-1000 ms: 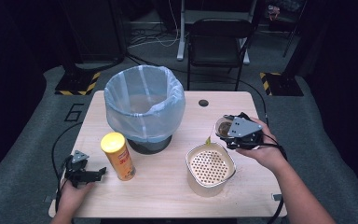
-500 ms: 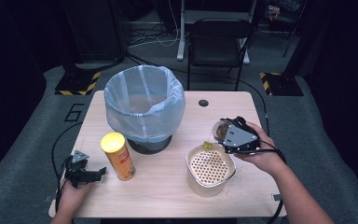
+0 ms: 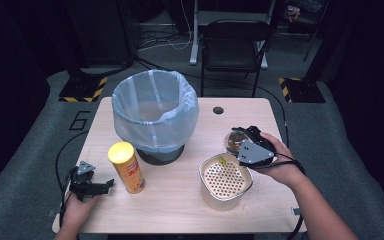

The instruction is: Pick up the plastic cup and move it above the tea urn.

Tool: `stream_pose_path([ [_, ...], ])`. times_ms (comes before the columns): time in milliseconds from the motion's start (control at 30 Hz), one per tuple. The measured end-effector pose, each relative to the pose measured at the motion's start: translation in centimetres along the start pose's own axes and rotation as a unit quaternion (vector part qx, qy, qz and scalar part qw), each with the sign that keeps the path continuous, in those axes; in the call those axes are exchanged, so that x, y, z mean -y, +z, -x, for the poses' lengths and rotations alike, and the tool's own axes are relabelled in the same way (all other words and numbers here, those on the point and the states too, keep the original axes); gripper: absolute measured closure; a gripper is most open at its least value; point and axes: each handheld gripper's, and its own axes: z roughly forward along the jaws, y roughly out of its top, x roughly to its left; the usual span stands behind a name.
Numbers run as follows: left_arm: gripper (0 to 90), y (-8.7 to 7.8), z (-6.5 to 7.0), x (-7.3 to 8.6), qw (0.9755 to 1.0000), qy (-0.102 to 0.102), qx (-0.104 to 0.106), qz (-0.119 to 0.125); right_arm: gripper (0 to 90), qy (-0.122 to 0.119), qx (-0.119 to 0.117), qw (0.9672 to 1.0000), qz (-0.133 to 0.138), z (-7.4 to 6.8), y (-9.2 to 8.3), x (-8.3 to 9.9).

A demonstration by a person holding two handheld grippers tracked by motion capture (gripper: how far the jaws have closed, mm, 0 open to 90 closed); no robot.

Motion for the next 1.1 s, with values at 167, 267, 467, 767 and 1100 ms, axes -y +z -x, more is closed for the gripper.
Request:
stream_pose_path([
  [167,0.2,0.0,0.0,0.0,1.0000,0.000,0.000,0.000,35.8,-0.015,0.001,0.9999,0.007,-0.4,0.4,0.0],
  [267,0.3,0.0,0.0,0.0,1.0000,0.000,0.000,0.000,35.8,-0.015,0.003,0.9998,0.009,-0.5,0.5,0.1],
  [467,0.3,0.0,0.0,0.0,1.0000,0.000,0.000,0.000,36.0,-0.052,0.022,0.9984,-0.001,-1.3,0.4,-0.2],
  [767,0.3,0.0,0.0,0.0,1.0000,0.000,0.000,0.000,36.9,-0.190,0.117,0.9740,-0.037,-4.0,0.1,-1.1],
  [1100,0.3,0.0,0.0,0.0,1.0000,0.000,0.000,0.000,38.0,-0.393,0.201,0.8917,-0.101,-7.9,0.5,-1.3],
])
